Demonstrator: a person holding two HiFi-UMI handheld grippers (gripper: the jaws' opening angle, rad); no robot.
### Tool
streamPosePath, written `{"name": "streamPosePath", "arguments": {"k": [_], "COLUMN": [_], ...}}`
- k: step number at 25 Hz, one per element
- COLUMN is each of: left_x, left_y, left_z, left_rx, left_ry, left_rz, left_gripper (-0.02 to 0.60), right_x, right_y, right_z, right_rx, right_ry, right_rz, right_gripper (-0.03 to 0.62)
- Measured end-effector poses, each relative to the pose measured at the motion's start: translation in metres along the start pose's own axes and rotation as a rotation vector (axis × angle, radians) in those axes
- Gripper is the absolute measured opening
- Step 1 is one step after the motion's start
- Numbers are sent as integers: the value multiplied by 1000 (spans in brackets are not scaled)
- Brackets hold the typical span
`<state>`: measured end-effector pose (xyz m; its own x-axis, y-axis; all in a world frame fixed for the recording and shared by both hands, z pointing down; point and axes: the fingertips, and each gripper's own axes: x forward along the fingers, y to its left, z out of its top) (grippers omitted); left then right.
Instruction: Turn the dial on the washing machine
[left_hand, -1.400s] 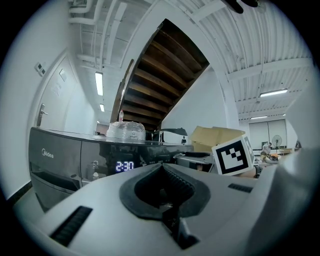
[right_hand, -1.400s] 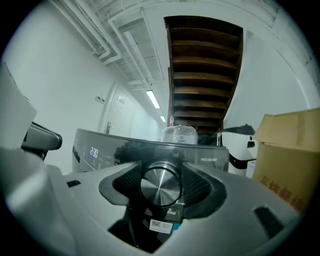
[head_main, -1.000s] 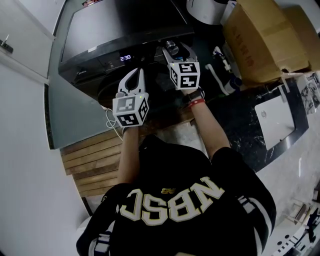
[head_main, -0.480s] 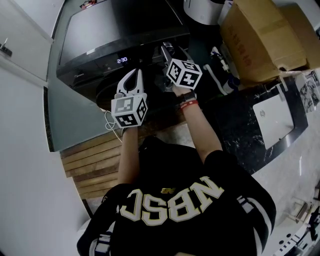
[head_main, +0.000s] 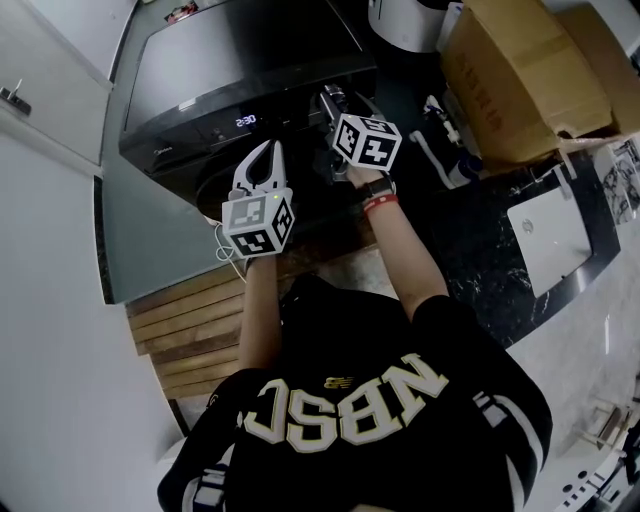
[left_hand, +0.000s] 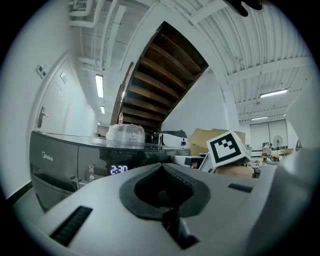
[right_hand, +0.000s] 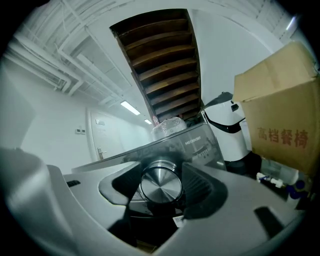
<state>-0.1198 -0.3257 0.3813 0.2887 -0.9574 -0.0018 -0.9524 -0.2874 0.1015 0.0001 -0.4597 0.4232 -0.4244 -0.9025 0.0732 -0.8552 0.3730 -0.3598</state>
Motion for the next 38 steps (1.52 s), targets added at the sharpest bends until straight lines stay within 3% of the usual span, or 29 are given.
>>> {"name": "streamPosePath", "arguments": {"k": [7, 14, 17, 27, 34, 38], "left_x": [-13, -19, -20, -22, -37, -50], "left_y": [2, 4, 4, 4, 6, 3], "left_z": [1, 4, 4, 5, 2, -2], "left_rx": [12, 20, 21, 23, 14, 33], "left_ry": [-1, -2, -3, 1, 6, 10], "left_rz": [19, 25, 21, 15, 43, 63], "left_gripper": [14, 14, 14, 14, 14, 14], "right_x": [0, -1, -2, -13, -67, -97], "right_y": [-6, -17, -19, -17, -4, 5], "right_z": [-2, -3, -4, 7, 17, 20], "right_rx": [151, 502, 557, 420, -52, -206], "right_ry": [-19, -57, -66, -61, -18, -20], "right_rz": [-9, -17, -26, 18, 7, 8], "right_gripper": [261, 261, 261, 256, 202, 149]}}
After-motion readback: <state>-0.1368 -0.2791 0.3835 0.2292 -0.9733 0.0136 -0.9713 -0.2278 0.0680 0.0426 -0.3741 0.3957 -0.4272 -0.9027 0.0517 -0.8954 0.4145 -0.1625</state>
